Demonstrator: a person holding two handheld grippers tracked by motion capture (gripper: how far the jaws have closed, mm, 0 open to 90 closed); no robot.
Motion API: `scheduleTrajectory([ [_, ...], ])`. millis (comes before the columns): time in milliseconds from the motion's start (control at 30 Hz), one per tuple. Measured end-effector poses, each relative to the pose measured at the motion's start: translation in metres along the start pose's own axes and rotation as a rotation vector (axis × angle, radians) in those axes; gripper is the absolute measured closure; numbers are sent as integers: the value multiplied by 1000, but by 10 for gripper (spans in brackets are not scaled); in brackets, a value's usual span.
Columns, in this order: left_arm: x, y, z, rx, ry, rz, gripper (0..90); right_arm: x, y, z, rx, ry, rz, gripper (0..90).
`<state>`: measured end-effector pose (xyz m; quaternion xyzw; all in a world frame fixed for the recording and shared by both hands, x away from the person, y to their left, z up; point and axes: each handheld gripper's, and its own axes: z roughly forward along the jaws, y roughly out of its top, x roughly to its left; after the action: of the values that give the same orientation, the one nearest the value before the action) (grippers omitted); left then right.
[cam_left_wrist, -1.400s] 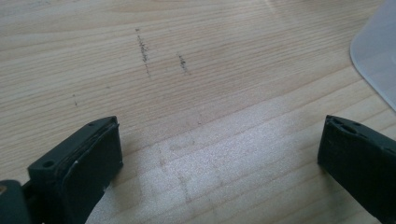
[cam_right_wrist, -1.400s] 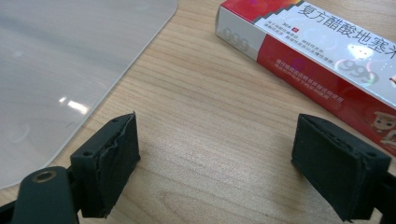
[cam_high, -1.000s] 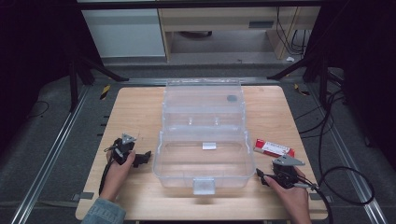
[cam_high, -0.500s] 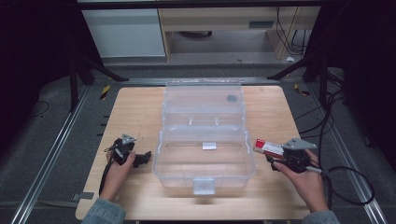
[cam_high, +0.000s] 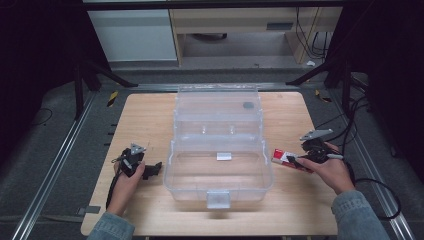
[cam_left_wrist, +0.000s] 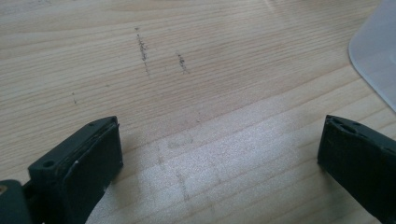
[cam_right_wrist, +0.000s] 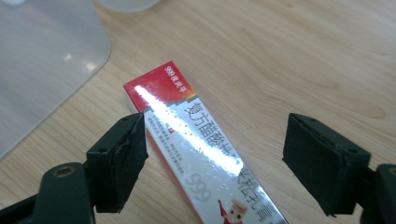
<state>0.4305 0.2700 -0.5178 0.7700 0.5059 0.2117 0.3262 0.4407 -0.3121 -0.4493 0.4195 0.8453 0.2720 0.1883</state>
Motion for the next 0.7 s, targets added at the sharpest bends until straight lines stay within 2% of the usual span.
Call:
scheduleTrajectory([
  [167, 0, 0, 0, 0, -4, 4, 0, 1, 0, 14, 71, 14, -34, 202],
  [233, 0, 0, 0, 0, -5, 5, 0, 1, -2, 17, 87, 22, -36, 241],
  [300, 0, 0, 0, 0, -6, 5, 0, 1, -4, 17, 94, 26, -44, 321],
  [467, 0, 0, 0, -2, -7, 6, 0, 2, -15, 5, 83, 44, -18, 424],
  [533, 0, 0, 0, -1, -7, 6, 0, 5, -20, 0, 100, 49, -15, 441],
  [600, 0, 0, 0, -2, -7, 6, 0, 11, -24, -6, 105, 57, -13, 442],
  [700, 0, 0, 0, -1, -7, 6, 0, 24, -28, -12, 115, 50, -41, 388],
])
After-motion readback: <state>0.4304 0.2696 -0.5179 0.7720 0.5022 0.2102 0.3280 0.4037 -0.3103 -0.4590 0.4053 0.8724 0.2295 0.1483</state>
